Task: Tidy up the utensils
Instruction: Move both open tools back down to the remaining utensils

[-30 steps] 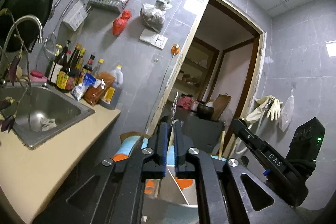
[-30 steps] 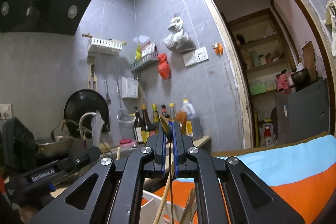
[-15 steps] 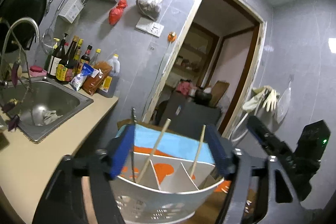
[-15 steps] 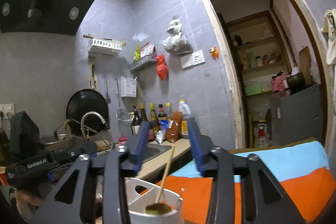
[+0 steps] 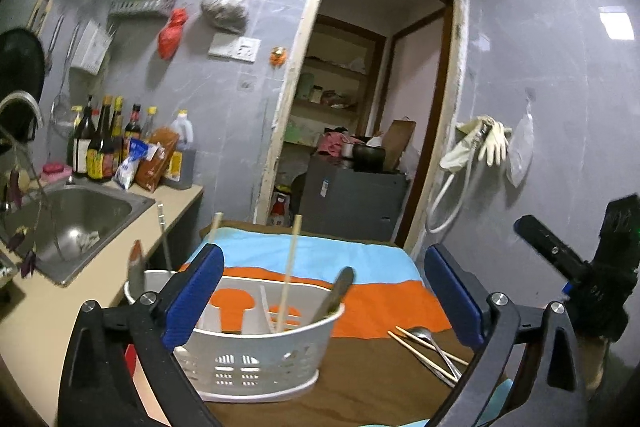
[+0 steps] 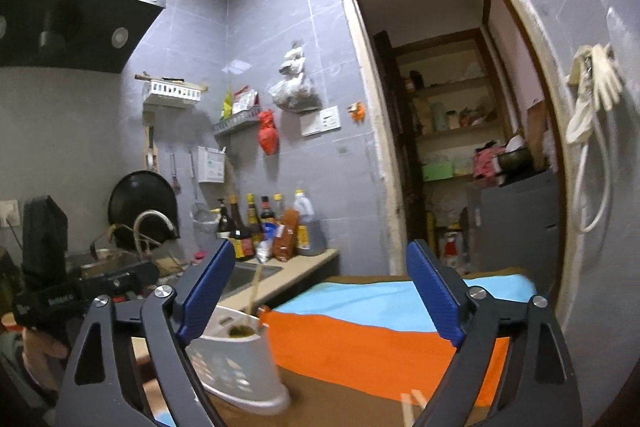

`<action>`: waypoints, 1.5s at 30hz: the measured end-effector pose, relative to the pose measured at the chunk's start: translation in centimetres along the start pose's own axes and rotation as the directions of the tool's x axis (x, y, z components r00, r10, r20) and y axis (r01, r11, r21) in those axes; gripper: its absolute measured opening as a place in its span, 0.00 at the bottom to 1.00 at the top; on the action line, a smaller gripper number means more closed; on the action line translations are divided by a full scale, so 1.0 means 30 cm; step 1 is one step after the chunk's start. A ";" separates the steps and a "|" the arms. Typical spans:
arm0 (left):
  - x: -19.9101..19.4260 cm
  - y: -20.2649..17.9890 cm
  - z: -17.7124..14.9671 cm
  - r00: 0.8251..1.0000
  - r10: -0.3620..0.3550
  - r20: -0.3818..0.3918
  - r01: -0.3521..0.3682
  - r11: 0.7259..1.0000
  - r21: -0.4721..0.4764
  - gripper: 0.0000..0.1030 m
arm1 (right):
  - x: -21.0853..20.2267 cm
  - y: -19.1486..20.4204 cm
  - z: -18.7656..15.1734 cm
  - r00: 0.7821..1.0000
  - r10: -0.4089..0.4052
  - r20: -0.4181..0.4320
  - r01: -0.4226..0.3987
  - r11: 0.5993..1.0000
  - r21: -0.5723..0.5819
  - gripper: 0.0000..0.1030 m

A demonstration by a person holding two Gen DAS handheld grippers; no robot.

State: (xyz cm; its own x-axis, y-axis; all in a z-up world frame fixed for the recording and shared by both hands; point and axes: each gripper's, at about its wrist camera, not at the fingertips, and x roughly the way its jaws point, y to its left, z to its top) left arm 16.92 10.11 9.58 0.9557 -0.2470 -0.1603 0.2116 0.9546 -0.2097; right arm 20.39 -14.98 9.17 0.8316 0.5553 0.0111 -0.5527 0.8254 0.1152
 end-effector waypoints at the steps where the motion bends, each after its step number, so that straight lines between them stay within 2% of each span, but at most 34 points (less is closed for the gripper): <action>1: 0.003 -0.020 -0.006 1.000 0.000 0.000 0.000 1.000 0.017 0.96 | -0.022 -0.014 0.002 1.000 -0.012 0.001 0.012 1.000 -0.010 0.94; 2: 0.006 -0.040 -0.012 1.000 -0.001 0.000 0.001 0.999 0.033 0.96 | -0.044 -0.026 0.003 1.000 -0.023 0.007 0.023 1.000 -0.021 0.97; 9: 0.059 -0.160 -0.077 0.998 -0.042 -0.040 0.045 0.996 0.082 0.96 | -0.154 -0.104 -0.008 0.996 -0.086 -0.001 0.085 0.994 -0.072 1.00; 16: 0.147 -0.251 -0.167 0.991 -0.074 -0.111 0.083 0.993 0.080 0.96 | -0.201 -0.189 -0.055 0.987 -0.147 -0.057 0.142 0.986 -0.087 1.00; 21: 0.185 -0.302 -0.232 0.988 -0.074 -0.132 0.085 0.993 0.085 0.96 | -0.221 -0.247 -0.115 0.979 -0.179 -0.093 0.172 0.982 -0.080 1.00; 26: 0.239 -0.328 -0.276 0.979 -0.065 -0.195 0.082 0.993 0.083 0.96 | -0.213 -0.284 -0.180 0.969 -0.194 -0.154 0.182 0.980 -0.085 1.00; 30: 0.295 -0.326 -0.299 0.957 -0.065 -0.284 0.087 0.994 0.064 0.96 | -0.194 -0.313 -0.232 0.953 -0.200 -0.229 0.182 0.978 -0.097 1.00; 33: 0.338 -0.327 -0.315 0.938 -0.068 -0.341 0.090 0.995 0.047 0.96 | -0.174 -0.334 -0.263 0.939 -0.197 -0.282 0.177 0.980 -0.096 0.96; 39: 0.435 -0.326 -0.333 0.892 -0.097 -0.442 0.116 0.993 0.015 0.96 | -0.122 -0.380 -0.321 0.895 -0.182 -0.407 0.164 0.983 -0.077 0.77; 40: 0.453 -0.325 -0.337 0.883 -0.103 -0.458 0.120 0.993 0.009 0.95 | -0.113 -0.387 -0.330 0.887 -0.175 -0.426 0.159 0.985 -0.072 0.71; 42: 0.486 -0.321 -0.346 0.862 -0.121 -0.492 0.133 0.991 -0.010 0.93 | -0.097 -0.397 -0.346 0.873 -0.162 -0.461 0.149 0.987 -0.065 0.67; 45: 0.539 -0.319 -0.366 0.821 -0.155 -0.550 0.154 0.987 -0.048 0.78 | -0.068 -0.410 -0.374 0.842 -0.142 -0.520 0.131 0.990 -0.058 0.59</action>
State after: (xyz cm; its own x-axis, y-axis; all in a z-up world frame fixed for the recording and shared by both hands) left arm 28.10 -4.86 -1.59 0.6387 -0.4420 -0.6298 0.3464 0.8961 -0.2776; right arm 24.87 -25.12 -3.40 0.7503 0.4038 -0.5234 -0.4416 0.8954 0.0577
